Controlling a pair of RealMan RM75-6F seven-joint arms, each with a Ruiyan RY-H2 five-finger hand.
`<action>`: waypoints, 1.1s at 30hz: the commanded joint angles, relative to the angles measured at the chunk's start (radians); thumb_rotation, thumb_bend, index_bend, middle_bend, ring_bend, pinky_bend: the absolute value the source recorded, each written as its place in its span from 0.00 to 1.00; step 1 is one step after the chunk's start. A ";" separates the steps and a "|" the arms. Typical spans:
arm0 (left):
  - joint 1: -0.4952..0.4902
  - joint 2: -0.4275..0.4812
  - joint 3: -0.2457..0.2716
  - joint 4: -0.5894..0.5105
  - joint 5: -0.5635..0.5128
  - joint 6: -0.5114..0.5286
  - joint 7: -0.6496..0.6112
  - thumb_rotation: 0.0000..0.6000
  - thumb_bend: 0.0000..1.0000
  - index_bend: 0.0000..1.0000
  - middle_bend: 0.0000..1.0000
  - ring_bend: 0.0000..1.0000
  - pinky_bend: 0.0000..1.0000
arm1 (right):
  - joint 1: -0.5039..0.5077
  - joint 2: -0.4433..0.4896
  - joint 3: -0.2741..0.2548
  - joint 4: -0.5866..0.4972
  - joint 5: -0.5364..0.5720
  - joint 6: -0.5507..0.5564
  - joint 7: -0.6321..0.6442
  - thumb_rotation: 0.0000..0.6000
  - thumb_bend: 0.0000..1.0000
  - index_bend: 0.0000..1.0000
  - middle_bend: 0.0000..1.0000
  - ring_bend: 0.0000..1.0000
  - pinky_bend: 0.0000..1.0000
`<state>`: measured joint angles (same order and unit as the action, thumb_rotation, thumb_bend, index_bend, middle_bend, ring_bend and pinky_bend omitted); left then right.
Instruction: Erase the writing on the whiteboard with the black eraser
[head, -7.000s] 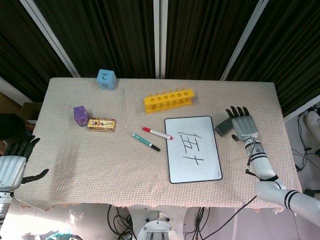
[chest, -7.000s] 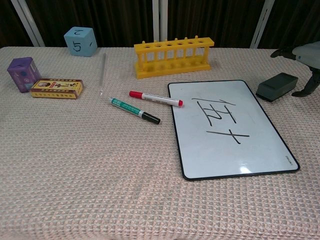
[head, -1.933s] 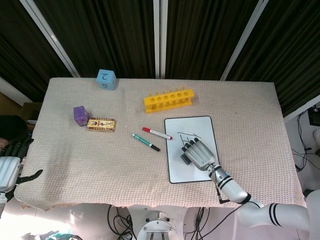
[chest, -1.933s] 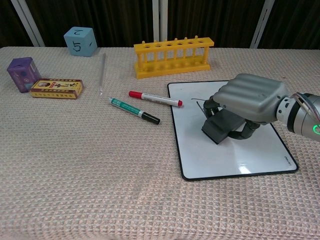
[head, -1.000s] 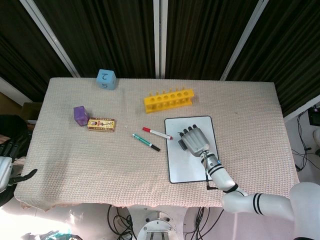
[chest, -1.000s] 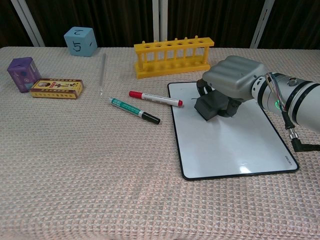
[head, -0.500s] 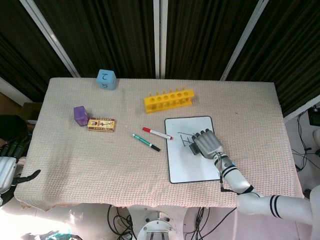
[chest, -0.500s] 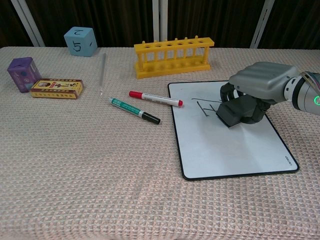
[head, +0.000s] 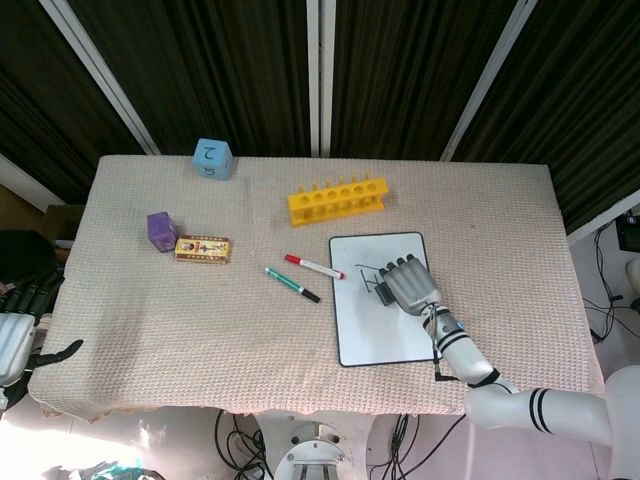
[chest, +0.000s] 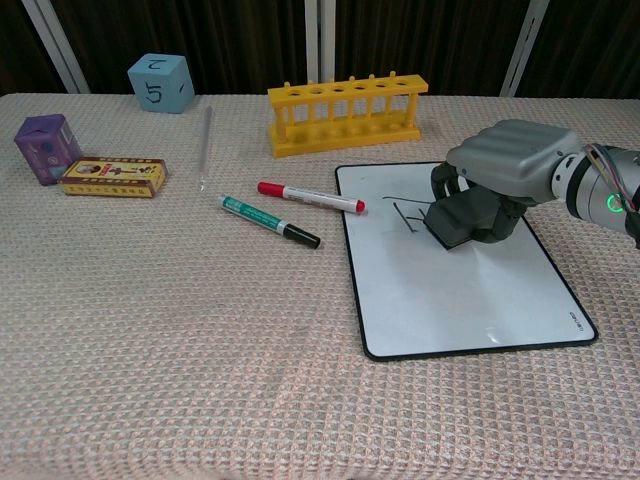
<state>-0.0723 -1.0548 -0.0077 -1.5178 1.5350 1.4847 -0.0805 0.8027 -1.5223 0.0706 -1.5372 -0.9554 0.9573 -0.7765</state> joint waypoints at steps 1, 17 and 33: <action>0.001 0.003 -0.002 0.002 0.002 0.005 -0.006 0.77 0.14 0.11 0.09 0.10 0.17 | 0.014 -0.022 0.018 0.021 0.010 0.009 -0.006 1.00 0.43 0.97 0.75 0.62 0.68; 0.010 0.035 -0.008 0.010 -0.002 0.024 -0.060 0.77 0.14 0.11 0.09 0.10 0.17 | 0.088 -0.130 0.045 0.114 0.126 -0.008 -0.102 1.00 0.44 0.98 0.75 0.62 0.68; -0.002 0.022 -0.003 -0.003 0.013 0.009 -0.035 0.77 0.13 0.11 0.09 0.10 0.17 | 0.093 -0.075 0.006 0.004 0.168 -0.024 -0.106 1.00 0.44 0.98 0.75 0.62 0.68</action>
<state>-0.0737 -1.0325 -0.0112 -1.5187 1.5470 1.4936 -0.1170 0.8949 -1.6118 0.0867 -1.5146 -0.8046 0.9391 -0.8738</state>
